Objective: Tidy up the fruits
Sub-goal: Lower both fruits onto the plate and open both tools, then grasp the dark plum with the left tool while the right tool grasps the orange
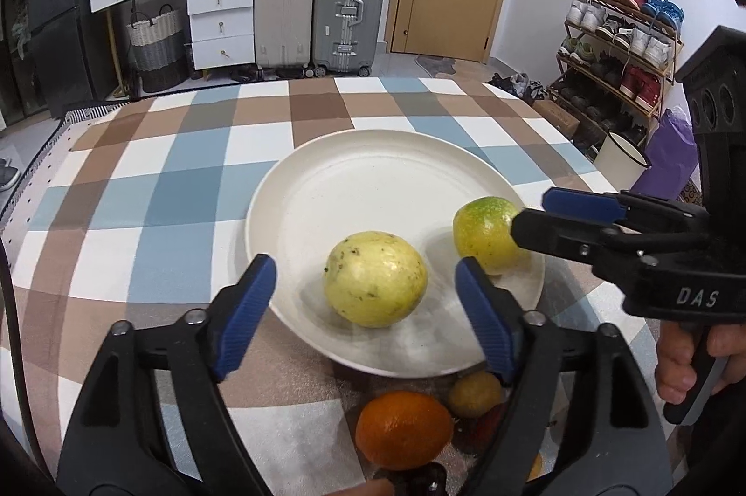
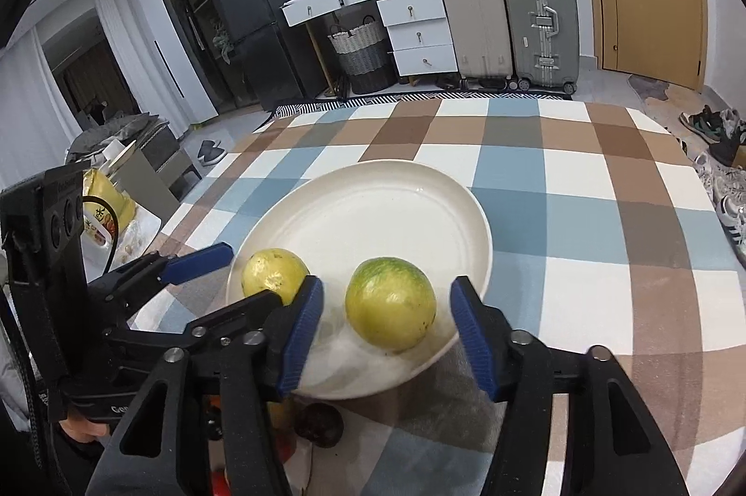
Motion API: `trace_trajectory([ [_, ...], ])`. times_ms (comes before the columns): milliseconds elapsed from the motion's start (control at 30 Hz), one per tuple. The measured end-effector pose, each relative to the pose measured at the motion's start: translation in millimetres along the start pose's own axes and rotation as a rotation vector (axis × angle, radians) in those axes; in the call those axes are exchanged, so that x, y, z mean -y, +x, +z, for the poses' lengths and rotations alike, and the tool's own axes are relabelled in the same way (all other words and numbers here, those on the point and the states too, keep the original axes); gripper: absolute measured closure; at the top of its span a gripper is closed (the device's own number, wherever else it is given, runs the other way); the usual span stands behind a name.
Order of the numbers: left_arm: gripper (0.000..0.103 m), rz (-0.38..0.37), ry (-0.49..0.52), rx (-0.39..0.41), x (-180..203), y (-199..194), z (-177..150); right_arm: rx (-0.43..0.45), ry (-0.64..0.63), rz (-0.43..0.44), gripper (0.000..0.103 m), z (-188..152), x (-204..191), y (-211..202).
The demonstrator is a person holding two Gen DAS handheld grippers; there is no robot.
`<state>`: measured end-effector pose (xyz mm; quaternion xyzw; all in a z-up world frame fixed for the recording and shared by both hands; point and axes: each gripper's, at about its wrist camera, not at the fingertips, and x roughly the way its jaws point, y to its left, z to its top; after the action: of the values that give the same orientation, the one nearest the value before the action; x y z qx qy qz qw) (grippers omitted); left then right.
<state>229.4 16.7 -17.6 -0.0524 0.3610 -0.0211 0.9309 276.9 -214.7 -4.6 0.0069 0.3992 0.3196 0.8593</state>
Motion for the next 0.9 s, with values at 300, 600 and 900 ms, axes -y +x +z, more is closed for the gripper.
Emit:
trace_trajectory([
  [300, 0.001, 0.027, -0.025, 0.026, -1, -38, -6, 0.023, 0.064, 0.053, 0.0, -11, 6, -37],
  [600, 0.001, 0.038, -0.015, 0.045, 10, -68, -18, 0.058, 0.023, 0.001, 0.0, -27, -5, -69],
  [900, 0.001, 0.041, -0.032, 0.055, 10, -91, -31, 0.056, -0.012, -0.032, 0.0, -52, -11, -87],
])
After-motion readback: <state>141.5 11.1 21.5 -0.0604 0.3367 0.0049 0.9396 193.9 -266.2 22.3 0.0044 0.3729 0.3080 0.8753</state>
